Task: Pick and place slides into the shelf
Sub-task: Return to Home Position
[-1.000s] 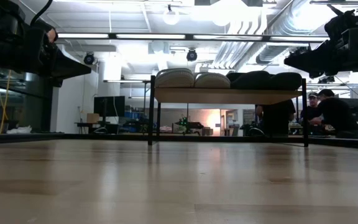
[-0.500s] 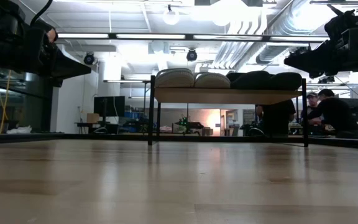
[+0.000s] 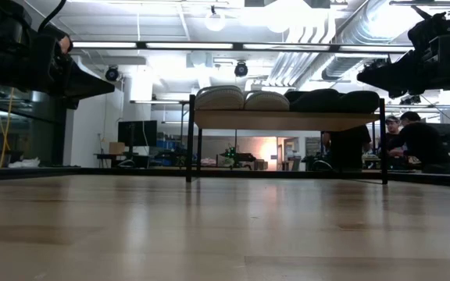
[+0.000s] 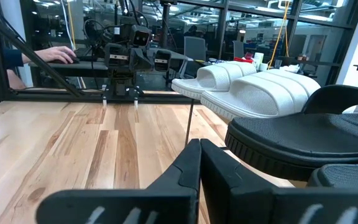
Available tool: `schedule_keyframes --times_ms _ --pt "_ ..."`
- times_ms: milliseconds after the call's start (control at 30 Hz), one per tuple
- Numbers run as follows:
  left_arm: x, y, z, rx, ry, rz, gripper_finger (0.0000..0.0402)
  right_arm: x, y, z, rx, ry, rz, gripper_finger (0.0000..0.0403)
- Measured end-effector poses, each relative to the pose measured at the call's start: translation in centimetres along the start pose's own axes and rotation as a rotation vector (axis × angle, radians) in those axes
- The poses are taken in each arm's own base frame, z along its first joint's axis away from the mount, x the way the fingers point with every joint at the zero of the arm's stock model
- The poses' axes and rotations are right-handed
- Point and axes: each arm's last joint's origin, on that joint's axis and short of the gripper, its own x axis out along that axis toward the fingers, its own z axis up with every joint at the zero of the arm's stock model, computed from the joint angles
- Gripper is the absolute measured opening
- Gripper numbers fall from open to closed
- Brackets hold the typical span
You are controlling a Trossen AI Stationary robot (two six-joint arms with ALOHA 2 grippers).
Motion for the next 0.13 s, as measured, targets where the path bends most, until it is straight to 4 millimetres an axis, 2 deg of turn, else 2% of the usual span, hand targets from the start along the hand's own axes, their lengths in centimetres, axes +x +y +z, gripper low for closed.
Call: schedule_keyframes --times_ms 133 --pt "0.0 0.0 0.01 0.0 0.0 0.0 0.0001 0.0 0.0 0.0 0.0 0.0 0.0 0.0"
